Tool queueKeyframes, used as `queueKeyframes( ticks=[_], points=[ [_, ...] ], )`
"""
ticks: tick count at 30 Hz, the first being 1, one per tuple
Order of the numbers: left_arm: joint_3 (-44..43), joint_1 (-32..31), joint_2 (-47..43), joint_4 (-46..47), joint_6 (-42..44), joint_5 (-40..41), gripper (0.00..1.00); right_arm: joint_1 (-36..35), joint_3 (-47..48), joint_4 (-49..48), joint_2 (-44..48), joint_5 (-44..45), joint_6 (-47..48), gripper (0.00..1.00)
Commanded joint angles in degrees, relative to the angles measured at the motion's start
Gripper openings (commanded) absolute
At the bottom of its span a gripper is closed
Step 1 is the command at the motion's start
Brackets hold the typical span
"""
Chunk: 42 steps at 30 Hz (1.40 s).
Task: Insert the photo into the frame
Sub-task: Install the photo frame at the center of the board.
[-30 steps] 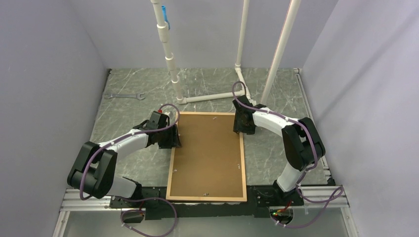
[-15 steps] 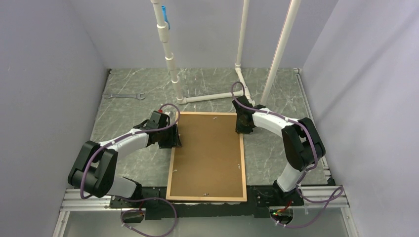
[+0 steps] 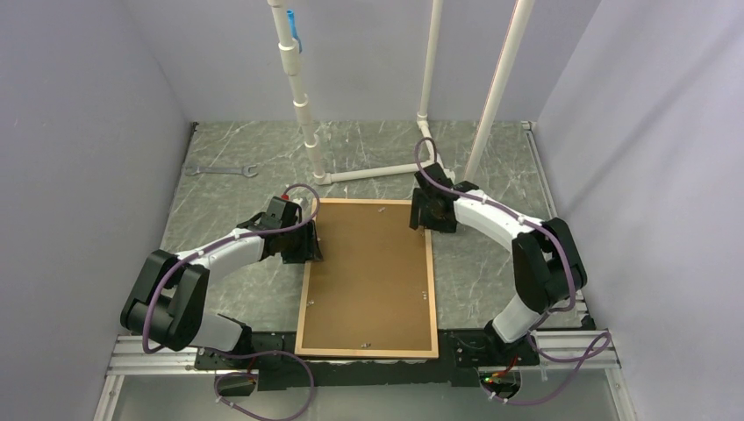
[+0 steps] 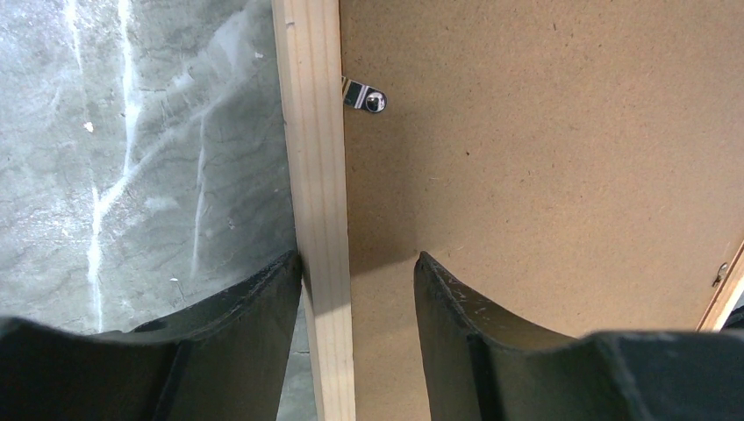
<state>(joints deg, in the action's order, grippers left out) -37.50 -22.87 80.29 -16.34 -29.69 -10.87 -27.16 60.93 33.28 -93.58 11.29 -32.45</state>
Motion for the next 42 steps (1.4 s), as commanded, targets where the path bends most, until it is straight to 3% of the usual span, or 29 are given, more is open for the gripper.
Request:
queueKeyframes(
  ticks=[1,10,16,26,42],
  points=[
    [1.0,-0.5,1.3,-1.6,0.2,0.9,0.56,-1.7,4.4,0.6,3.2,-1.0,0.7,0.75],
    [1.4,-0.5,1.7,-1.2,0.2,0.8,0.56,-3.3,15.3,1.7,-5.6,1.6,4.9,0.81],
    [1.3,-0.5,2.4,-1.3,0.6,0.8,0.56,-3.3,23.5,2.1,-14.6,2.3,11.2,0.99],
    [1.0,-0.5,2.9,-1.7,1.2,0.4,0.45,-2.1,27.9,0.8,-21.8,-5.7,17.9,0.99],
    [1.3,-0.5,4.7,-0.9,1.3,-0.5,0.45,-1.8,32.1,3.8,-28.3,-9.7,28.9,0.99]
  ],
)
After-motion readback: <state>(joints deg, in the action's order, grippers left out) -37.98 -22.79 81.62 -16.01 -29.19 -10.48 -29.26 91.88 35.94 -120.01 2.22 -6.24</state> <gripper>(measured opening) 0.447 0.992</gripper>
